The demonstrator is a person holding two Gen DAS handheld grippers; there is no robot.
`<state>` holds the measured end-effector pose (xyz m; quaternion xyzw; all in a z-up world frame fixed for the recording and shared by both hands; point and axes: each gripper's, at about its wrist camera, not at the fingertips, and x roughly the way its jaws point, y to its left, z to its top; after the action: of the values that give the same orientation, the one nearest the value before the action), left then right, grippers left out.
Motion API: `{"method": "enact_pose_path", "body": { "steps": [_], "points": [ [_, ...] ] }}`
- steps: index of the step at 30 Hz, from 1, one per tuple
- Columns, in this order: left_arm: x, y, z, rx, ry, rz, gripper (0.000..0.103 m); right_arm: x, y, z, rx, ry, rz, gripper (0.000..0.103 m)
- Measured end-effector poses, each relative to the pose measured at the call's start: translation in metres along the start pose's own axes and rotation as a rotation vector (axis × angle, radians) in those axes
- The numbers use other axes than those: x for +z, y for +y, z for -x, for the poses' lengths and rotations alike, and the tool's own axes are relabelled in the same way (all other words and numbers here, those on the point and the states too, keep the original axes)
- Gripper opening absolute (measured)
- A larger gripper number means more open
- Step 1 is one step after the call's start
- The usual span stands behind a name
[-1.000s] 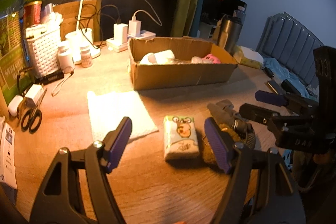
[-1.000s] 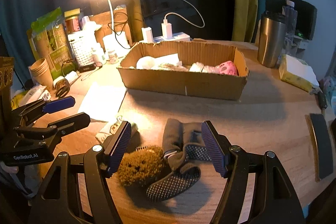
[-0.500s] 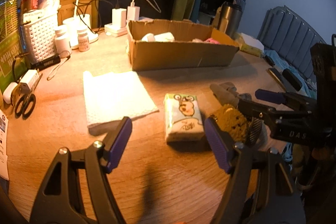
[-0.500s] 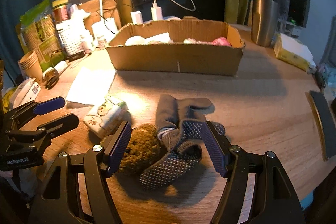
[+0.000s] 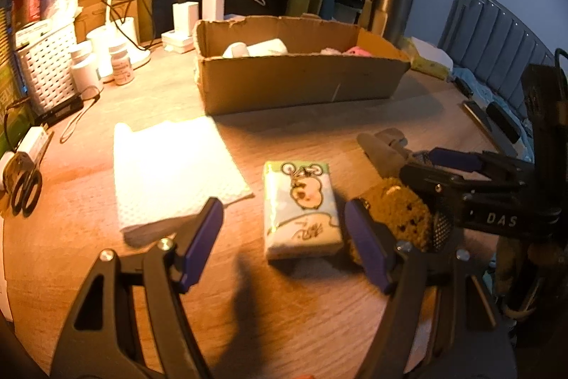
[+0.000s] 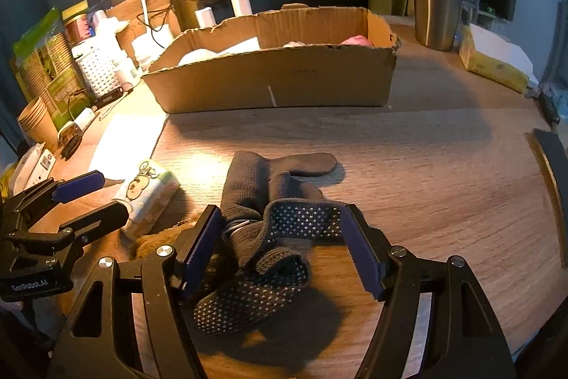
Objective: Organize soft objects
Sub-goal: 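Grasp the grey dotted glove with the right tool while the left tool grasps the cartoon tissue pack, then carry the glove and tissue pack over the cardboard box with both tools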
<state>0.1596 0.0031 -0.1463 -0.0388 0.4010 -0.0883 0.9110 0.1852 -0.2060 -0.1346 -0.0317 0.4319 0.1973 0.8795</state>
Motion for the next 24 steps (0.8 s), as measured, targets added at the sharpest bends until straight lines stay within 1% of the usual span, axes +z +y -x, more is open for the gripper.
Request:
{"method": "enact_pose_path", "body": {
  "steps": [5, 8, 9, 10, 11, 13, 16, 17, 19, 24],
  "points": [
    [0.003, -0.005, -0.01, 0.012, 0.028, -0.018, 0.073, 0.002, -0.005, -0.005, 0.019, 0.008, -0.003, 0.072],
    [0.003, -0.009, -0.015, 0.029, 0.046, -0.036, 0.073, 0.003, -0.005, -0.008, 0.034, 0.016, 0.011, 0.064],
    [0.002, -0.009, -0.016, 0.032, 0.05, -0.038, 0.073, 0.003, -0.004, -0.008, 0.039, 0.017, 0.016, 0.059],
    [0.002, -0.009, -0.018, 0.032, 0.054, -0.036, 0.073, 0.003, -0.004, -0.008, 0.044, 0.017, 0.02, 0.051],
    [0.002, -0.008, -0.019, 0.032, 0.057, -0.035, 0.073, 0.003, -0.003, -0.009, 0.046, 0.019, 0.024, 0.047],
    [0.002, -0.007, -0.02, 0.034, 0.062, -0.034, 0.072, 0.003, -0.002, -0.008, 0.053, 0.02, 0.035, 0.044],
    [0.002, -0.008, -0.022, 0.028, 0.076, -0.04, 0.056, 0.004, 0.0, -0.008, 0.055, 0.016, 0.053, 0.041],
    [0.002, -0.009, -0.022, 0.026, 0.077, -0.043, 0.053, 0.004, 0.0, -0.007, 0.056, 0.013, 0.06, 0.041],
    [0.002, -0.011, -0.021, 0.017, 0.073, -0.051, 0.049, 0.004, 0.001, -0.005, 0.057, 0.007, 0.068, 0.04],
    [0.005, -0.015, -0.015, -0.001, 0.061, -0.061, 0.048, 0.01, 0.0, 0.006, 0.064, -0.027, 0.074, 0.04]
  ]
}}
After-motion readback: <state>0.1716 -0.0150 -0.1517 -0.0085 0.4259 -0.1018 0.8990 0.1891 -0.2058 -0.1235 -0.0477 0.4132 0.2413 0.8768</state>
